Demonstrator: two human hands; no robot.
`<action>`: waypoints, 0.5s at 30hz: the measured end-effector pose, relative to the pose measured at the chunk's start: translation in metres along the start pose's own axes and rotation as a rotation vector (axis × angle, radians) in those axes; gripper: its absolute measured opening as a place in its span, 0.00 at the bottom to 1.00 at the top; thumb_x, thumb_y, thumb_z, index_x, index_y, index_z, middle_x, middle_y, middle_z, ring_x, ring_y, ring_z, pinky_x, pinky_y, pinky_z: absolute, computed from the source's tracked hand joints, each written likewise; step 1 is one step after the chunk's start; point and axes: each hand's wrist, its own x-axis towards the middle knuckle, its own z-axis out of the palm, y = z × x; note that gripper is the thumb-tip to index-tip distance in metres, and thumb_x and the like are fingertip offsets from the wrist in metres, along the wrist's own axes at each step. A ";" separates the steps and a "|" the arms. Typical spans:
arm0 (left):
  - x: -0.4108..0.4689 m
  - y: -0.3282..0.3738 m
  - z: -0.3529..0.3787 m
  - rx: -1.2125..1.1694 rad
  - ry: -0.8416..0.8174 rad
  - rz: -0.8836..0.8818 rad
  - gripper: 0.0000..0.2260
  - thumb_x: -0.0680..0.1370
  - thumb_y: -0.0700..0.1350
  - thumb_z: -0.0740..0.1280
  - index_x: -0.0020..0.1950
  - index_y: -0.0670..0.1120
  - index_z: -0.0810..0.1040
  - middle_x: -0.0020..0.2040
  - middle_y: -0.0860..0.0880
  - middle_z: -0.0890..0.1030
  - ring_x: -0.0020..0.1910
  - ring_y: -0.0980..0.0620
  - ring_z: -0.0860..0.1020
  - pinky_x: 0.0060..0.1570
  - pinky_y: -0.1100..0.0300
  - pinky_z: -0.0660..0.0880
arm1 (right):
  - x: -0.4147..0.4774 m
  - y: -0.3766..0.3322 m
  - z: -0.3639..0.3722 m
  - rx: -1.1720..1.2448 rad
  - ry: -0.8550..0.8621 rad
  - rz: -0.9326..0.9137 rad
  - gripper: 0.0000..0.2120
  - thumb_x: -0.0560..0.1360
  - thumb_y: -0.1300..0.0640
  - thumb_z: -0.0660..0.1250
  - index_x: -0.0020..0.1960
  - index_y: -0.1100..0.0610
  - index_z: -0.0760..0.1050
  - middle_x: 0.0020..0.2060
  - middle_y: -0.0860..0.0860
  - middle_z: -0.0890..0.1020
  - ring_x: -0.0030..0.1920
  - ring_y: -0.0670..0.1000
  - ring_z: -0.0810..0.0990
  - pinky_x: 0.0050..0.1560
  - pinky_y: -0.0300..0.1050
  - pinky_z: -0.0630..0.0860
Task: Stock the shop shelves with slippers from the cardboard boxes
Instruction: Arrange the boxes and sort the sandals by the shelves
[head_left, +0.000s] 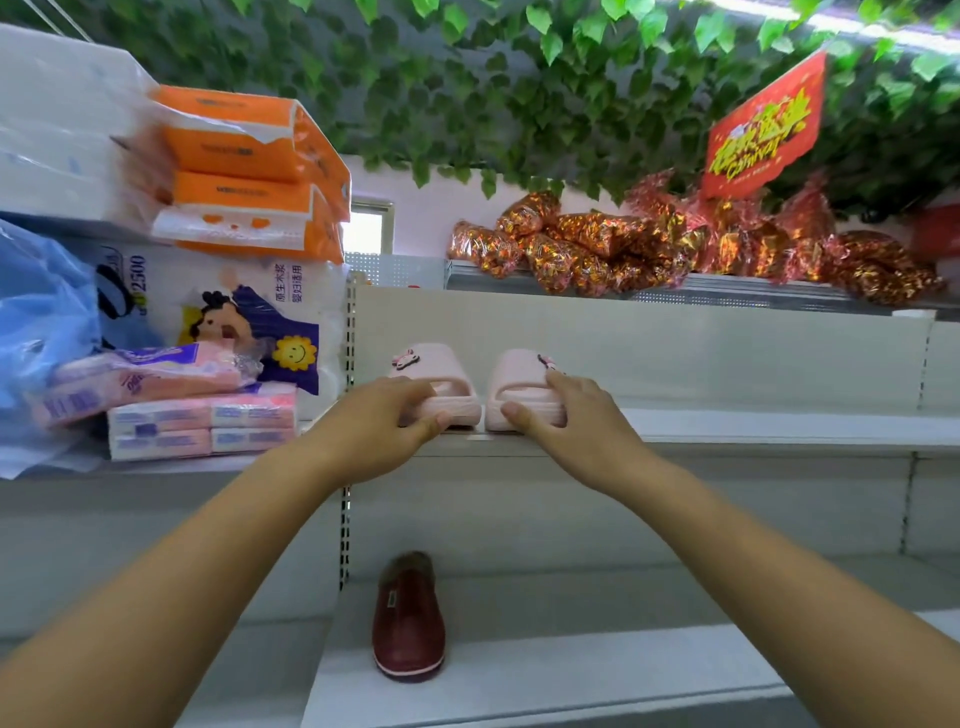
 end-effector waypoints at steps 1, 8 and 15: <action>0.004 -0.001 0.001 0.005 -0.007 -0.020 0.14 0.81 0.57 0.65 0.56 0.48 0.79 0.49 0.50 0.80 0.49 0.47 0.78 0.52 0.49 0.76 | 0.005 -0.002 0.003 -0.020 0.000 -0.004 0.43 0.73 0.25 0.58 0.78 0.51 0.63 0.72 0.54 0.70 0.72 0.56 0.66 0.71 0.53 0.67; 0.026 -0.021 0.009 -0.105 -0.048 -0.147 0.09 0.80 0.56 0.67 0.53 0.52 0.78 0.47 0.53 0.79 0.48 0.50 0.78 0.53 0.50 0.77 | 0.045 -0.009 0.021 -0.030 -0.091 0.050 0.43 0.74 0.28 0.63 0.79 0.53 0.60 0.73 0.55 0.65 0.73 0.58 0.64 0.72 0.55 0.66; 0.018 -0.027 0.020 -0.105 0.063 -0.106 0.11 0.80 0.52 0.68 0.59 0.49 0.80 0.53 0.51 0.78 0.53 0.49 0.76 0.57 0.49 0.75 | 0.057 -0.004 0.031 -0.014 -0.063 0.023 0.44 0.71 0.26 0.65 0.76 0.52 0.63 0.67 0.54 0.68 0.67 0.56 0.70 0.69 0.55 0.71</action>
